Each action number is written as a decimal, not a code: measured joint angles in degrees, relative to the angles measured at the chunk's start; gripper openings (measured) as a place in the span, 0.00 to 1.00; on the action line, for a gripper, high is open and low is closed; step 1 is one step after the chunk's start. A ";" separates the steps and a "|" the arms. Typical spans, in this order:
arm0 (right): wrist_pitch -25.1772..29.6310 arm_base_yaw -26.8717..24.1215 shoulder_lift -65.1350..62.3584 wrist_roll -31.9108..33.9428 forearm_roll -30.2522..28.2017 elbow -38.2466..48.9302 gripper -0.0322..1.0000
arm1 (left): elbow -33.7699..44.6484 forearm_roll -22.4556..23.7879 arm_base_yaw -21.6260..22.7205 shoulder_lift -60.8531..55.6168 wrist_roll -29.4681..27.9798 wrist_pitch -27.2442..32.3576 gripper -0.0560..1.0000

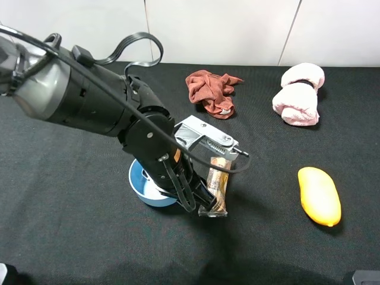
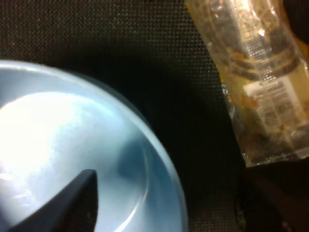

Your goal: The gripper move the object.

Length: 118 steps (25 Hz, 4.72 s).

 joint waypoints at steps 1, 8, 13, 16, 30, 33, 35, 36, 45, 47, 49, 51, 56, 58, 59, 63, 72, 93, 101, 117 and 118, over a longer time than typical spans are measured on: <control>0.00 0.00 0.00 0.00 0.00 0.00 0.70 | -0.75 0.00 0.00 0.00 0.00 0.86 0.68; -0.06 0.00 0.00 0.00 0.00 0.00 0.70 | -5.30 -0.02 0.00 -2.79 0.00 7.79 0.83; -0.06 0.00 0.00 0.00 0.00 0.00 0.70 | -5.78 -0.02 0.00 -7.48 0.00 11.91 0.94; -0.06 0.00 0.00 0.00 0.00 0.00 0.70 | -5.78 -0.02 0.00 -10.58 0.00 15.21 0.98; 0.00 0.00 0.00 0.00 0.00 0.00 0.70 | -5.80 1.73 0.00 -28.51 4.66 27.89 0.99; 0.00 0.00 0.00 0.00 0.00 0.00 0.70 | -5.80 2.92 0.00 -32.66 4.87 31.10 0.99; 0.00 0.00 0.00 0.00 0.00 0.00 0.70 | -5.80 3.46 0.00 -35.47 4.94 32.80 0.99; 0.00 0.00 0.00 0.00 0.00 0.00 0.70 | -5.80 3.74 0.00 -36.60 5.00 33.92 0.99; 0.00 0.00 0.00 0.00 0.00 0.00 0.70 | -5.80 3.63 0.00 -47.53 5.17 44.17 0.99; 0.00 0.00 0.00 0.00 0.00 0.00 0.70 | -5.85 3.63 0.00 -49.32 5.17 44.23 0.99; -0.06 0.00 0.00 0.00 0.00 0.00 0.70 | -5.90 3.70 0.00 -51.03 5.30 44.26 0.99; -0.06 0.00 0.00 0.00 0.00 0.00 0.70 | -5.90 4.22 0.34 -52.57 5.85 44.30 0.99; -0.06 0.00 0.00 0.00 0.00 0.00 0.70 | -5.90 4.08 6.74 -56.38 10.40 44.35 0.99; -0.06 0.00 0.00 0.00 0.00 0.00 0.70 | -5.90 3.22 11.10 -57.84 13.17 44.29 0.99; -0.06 0.00 0.00 0.00 0.00 0.00 0.70 | -5.78 2.68 13.42 -58.69 14.34 44.29 0.99; -0.06 0.00 0.00 0.00 0.00 0.00 0.70 | -3.52 -0.04 21.92 -63.03 18.32 44.29 0.99; 0.00 0.00 0.00 0.00 0.00 0.00 0.70 | 7.26 -1.03 38.33 -76.35 20.16 44.29 0.99; 0.00 0.00 0.00 0.00 0.01 0.00 0.70 | 27.33 -1.81 52.22 -106.58 20.49 37.91 0.99; -0.06 0.00 0.00 0.00 0.06 0.00 0.70 | 27.33 -1.84 52.22 -107.85 20.49 37.67 0.99; -0.01 0.00 0.00 0.00 0.07 0.00 0.70 | 27.33 -1.84 52.22 -107.85 20.50 37.67 0.99; -0.01 0.00 0.00 0.00 0.07 0.00 0.70 | 27.33 -1.84 52.22 -107.85 20.50 37.67 0.99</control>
